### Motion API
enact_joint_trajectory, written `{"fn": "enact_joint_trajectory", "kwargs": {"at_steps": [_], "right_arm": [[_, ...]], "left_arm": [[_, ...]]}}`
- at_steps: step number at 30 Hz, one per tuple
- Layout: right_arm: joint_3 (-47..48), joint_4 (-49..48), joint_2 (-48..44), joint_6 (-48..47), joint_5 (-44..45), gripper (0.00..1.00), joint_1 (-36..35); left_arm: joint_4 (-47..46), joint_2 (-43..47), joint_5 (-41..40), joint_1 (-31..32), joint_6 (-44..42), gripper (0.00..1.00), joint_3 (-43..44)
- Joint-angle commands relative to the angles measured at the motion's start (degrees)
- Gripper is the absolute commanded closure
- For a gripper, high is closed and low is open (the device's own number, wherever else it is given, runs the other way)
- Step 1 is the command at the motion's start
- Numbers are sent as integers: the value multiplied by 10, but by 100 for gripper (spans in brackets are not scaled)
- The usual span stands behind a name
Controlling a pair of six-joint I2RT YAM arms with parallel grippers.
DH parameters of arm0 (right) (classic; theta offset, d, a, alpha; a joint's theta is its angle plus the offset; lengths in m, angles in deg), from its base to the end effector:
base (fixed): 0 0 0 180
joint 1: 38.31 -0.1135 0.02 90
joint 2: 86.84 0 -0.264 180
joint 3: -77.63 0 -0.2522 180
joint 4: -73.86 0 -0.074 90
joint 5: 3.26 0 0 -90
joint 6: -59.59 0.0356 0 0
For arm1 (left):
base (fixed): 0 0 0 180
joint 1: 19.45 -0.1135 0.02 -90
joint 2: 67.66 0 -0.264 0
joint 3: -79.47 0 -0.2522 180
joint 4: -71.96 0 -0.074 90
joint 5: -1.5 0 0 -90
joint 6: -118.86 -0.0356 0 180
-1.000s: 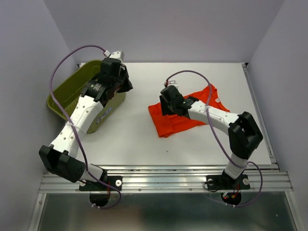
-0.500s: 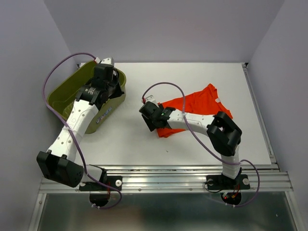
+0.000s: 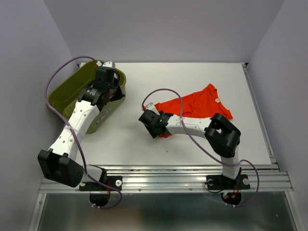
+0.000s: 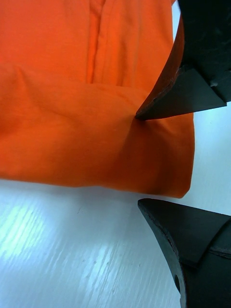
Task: Roll the t-shirts
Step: Roll the T-shirt to the center of the board.
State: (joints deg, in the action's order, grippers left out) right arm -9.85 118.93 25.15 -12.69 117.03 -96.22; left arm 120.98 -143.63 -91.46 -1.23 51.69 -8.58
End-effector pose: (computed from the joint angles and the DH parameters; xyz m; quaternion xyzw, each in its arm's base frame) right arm 0.2286 0.3308 0.1797 -0.2694 0.9040 -0.0709 0.3243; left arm 0.2763 -0.0890 0.3793 -0.0476 0.8775 -0.1459 0.4544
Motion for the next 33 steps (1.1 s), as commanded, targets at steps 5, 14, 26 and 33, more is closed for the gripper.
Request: {"fn": "enact_joint_trajectory", "kwargs": {"at_steps": [5,14,26,33], "right_arm": [[-60,-62,-12,30,36,44,-6],[-147,-165,-80,28,7,99,-6],[-248,-254,-164,36,-57,99,4],[-280,-284,-195,43,-80,99,10]], "left_arm": [[-33,14,26,0,9,100,-16],[-74,-5,79,67,55,61,-73],[-190,-45,154,110,140,6,-182],[-259,-80,171,114,167,1,-223]]}}
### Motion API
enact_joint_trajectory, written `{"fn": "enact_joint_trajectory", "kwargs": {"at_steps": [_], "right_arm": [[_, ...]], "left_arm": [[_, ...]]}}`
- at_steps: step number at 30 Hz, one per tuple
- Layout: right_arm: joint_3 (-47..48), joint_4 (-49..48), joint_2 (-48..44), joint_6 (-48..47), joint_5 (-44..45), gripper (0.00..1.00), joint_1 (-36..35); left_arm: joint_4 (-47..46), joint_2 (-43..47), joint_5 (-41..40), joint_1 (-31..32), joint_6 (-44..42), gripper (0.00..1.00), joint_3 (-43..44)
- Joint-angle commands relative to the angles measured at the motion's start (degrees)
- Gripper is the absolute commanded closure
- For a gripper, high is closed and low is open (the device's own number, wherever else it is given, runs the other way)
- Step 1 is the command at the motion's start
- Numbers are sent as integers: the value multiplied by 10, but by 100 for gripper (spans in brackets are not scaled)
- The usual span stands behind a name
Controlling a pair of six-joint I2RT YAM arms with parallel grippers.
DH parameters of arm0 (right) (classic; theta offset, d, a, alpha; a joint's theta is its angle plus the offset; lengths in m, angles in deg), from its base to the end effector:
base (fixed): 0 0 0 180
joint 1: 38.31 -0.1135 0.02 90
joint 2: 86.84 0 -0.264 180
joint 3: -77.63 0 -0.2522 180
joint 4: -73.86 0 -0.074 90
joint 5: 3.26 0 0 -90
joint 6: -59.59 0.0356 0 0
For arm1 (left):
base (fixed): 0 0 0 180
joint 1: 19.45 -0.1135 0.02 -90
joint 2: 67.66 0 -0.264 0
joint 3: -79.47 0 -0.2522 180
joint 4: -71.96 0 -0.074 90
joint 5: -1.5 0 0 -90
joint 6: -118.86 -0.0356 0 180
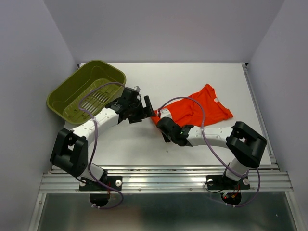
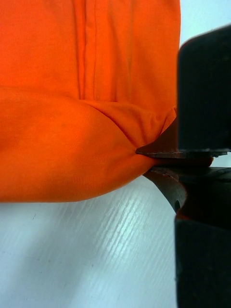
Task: Roll the t-shirts
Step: Roll the T-shirt to the center of the board.
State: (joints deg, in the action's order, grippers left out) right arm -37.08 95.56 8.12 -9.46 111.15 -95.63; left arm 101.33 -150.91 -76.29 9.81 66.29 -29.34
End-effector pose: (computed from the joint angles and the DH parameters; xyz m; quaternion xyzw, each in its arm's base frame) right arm 0.1897 0.2685 0.1685 -0.2214 0.8981 0.0493 0.3767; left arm 0.2730 -0.1616 0.2510 -0.0209 0.9072 -0.3058 0.2883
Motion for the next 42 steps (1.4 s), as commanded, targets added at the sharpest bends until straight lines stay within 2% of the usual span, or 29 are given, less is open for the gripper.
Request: {"fn": "enact_joint_trajectory", "kwargs": {"at_steps": [1,14,22,25,28,30,31,33,34,35,36,37,38,42], "right_arm": [[-9,-52,-26,11,-24,99,4],[-27,-60,-51,17,-47,99,9],[-31,-59,-55,24,-49,99,14],[-32,-57,-55,25,-51,99,14],[-30,-53,-51,24,-49,99,14],[-28,-48,-50,22,-45,98,14],[-28,-46,-50,21,-45,97,14],[-25,-39,-50,17,-44,87,14],[-24,-36,-50,15,-44,82,14],[-21,-28,-50,11,-43,69,14],[-19,-24,-50,10,-42,62,14],[-14,-20,-50,8,-41,55,14],[-12,-12,-51,2,-40,42,14],[8,13,-52,-13,-31,27,14]], "left_arm": [[-81,-21,25,4,23,1,-21],[-241,-121,78,6,12,1,-57],[-284,-169,93,6,12,7,-56],[-294,-188,100,7,16,14,-50],[-297,-203,103,8,18,25,-40],[-292,-208,99,10,16,36,-31],[-284,-208,92,11,13,46,-26],[-242,-206,58,18,0,57,-13],[-230,-204,53,19,-2,71,-3],[-222,-201,51,19,-3,77,0],[-207,-199,48,19,-3,84,3],[-198,-195,42,18,-4,100,9],[-190,-193,41,19,-3,100,12],[-134,-181,18,19,9,100,24]]}}
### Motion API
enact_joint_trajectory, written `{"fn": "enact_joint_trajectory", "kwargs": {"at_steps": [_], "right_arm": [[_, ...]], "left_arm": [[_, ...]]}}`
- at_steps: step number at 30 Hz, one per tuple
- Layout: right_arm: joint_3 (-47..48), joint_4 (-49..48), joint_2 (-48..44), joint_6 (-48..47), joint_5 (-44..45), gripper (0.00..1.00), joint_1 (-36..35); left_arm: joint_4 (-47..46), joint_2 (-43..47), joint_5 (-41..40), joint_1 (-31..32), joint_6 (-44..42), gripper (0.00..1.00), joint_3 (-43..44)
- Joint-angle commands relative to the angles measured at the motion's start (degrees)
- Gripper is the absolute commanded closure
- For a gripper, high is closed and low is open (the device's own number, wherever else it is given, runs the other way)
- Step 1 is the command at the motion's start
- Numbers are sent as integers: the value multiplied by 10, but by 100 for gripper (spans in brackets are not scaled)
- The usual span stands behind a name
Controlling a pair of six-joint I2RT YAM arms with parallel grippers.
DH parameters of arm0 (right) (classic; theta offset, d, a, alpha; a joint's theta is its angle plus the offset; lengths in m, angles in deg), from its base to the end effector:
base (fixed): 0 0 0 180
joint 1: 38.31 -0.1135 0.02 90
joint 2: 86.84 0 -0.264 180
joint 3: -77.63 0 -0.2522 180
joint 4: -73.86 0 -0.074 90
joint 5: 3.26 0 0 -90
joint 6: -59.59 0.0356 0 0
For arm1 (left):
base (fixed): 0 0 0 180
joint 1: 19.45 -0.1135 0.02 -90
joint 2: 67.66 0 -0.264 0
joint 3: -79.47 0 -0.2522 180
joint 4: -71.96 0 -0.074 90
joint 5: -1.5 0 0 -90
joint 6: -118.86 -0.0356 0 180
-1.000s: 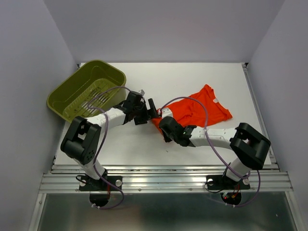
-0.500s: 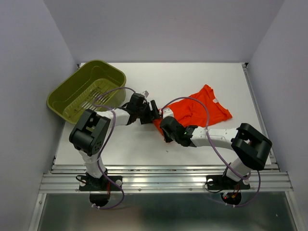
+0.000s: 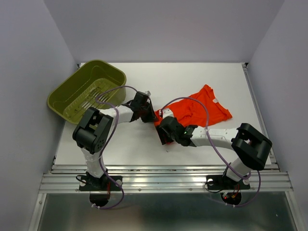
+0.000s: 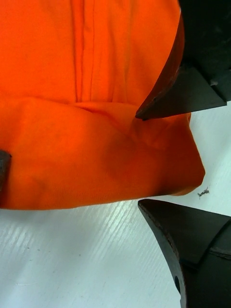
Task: Roll the t-shirts
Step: Roll the T-shirt to the center of the board.
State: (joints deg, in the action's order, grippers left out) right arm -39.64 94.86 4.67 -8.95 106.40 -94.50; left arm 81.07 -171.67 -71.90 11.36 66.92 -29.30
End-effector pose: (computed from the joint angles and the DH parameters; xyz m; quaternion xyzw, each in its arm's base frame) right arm 0.1866 0.2571 0.1739 -0.2201 0.9006 0.0875 0.3644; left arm 0.3181 -0.2015 0.1609 0.0016 0.9055 -0.3368 0.2581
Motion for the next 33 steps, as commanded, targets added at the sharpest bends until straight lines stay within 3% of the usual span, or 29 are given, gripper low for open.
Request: {"fn": "enact_joint_trajectory", "kwargs": {"at_steps": [1,4,10,23,33], "right_arm": [[38,25,-17,-20,23,25,-2],[53,45,-13,-31,53,20,-16],[73,58,10,-49,107,20,-42],[91,52,53,-63,130,27,-74],[86,30,96,-49,143,40,-74]], "left_arm": [[76,33,-30,4,7,100,27],[102,44,-42,4,22,100,31],[119,50,-47,7,28,100,42],[124,43,-53,10,30,100,43],[128,47,-59,11,30,100,44]]}}
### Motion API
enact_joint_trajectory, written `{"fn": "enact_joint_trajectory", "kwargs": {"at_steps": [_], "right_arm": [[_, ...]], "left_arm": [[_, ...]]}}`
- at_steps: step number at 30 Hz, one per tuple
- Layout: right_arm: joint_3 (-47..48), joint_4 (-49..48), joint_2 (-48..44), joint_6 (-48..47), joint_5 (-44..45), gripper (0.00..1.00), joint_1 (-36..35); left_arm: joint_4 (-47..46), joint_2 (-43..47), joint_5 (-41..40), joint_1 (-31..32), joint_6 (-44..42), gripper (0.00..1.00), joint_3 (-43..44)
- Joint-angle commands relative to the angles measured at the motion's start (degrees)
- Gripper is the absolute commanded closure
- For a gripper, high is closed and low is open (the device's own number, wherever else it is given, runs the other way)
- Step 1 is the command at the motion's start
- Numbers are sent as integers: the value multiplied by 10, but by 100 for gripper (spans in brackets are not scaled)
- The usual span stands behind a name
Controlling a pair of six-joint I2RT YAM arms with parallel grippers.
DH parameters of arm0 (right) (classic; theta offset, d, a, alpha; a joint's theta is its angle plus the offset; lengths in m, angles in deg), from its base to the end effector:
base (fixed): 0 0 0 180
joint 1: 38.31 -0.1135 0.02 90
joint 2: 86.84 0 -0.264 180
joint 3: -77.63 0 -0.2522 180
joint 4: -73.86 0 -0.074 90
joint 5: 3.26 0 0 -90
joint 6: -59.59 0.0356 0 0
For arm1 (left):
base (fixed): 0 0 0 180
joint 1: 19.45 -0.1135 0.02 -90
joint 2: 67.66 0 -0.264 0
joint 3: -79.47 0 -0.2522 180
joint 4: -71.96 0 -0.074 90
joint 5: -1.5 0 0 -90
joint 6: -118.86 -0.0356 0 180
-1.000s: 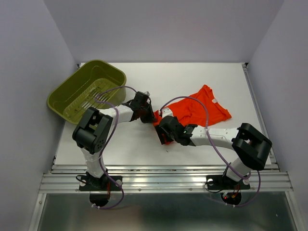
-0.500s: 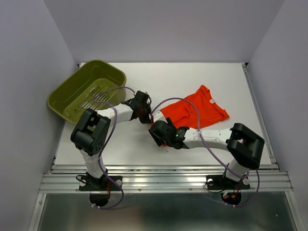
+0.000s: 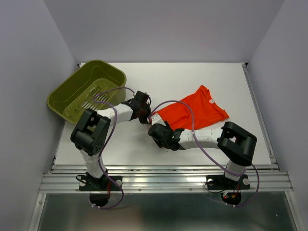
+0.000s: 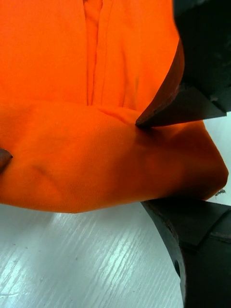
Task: Roll the t-shirts
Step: Roll the T-shirt to the center of the board.
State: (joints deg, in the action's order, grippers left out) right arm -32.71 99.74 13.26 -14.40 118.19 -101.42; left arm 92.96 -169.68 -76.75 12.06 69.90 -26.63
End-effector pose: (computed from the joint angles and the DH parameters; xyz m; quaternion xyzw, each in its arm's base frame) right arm 0.1711 0.2963 0.1588 -0.2961 0.8759 -0.0224 0.3802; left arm 0.3105 -0.1989 0.1705 -0.0418 0.9319 -0.2829 0.2233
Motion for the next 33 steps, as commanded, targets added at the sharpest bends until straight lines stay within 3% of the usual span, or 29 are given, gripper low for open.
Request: {"fn": "enact_joint_trajectory", "kwargs": {"at_steps": [1,5,6,8,11,13,16,21,22,23,24,33], "right_arm": [[18,-18,12,6,29,41,-5],[19,-14,12,14,35,48,-5],[18,-14,12,17,35,59,-5],[17,-14,11,22,33,68,-5],[11,-15,3,38,24,99,-5],[8,-17,-3,45,7,99,-5],[-10,-42,-29,56,-37,99,1],[-33,-80,-63,88,-123,99,36],[-40,-84,-72,91,-134,99,41],[-45,-90,-77,96,-146,99,47],[-48,-99,-80,105,-160,99,54],[-112,-182,-118,177,-316,99,142]], "left_arm": [[10,26,-10,4,0,100,17],[10,27,-12,4,-1,100,17],[10,27,-12,4,0,100,16],[13,29,-15,3,-2,100,19],[14,33,-16,4,-6,100,22],[16,38,-17,4,-10,98,23],[25,45,-20,4,-24,85,31],[46,60,-26,3,-46,49,52],[50,65,-29,4,-52,34,58],[51,67,-30,3,-54,34,61],[54,70,-30,4,-57,24,65],[84,99,-39,3,-71,21,100]]}}
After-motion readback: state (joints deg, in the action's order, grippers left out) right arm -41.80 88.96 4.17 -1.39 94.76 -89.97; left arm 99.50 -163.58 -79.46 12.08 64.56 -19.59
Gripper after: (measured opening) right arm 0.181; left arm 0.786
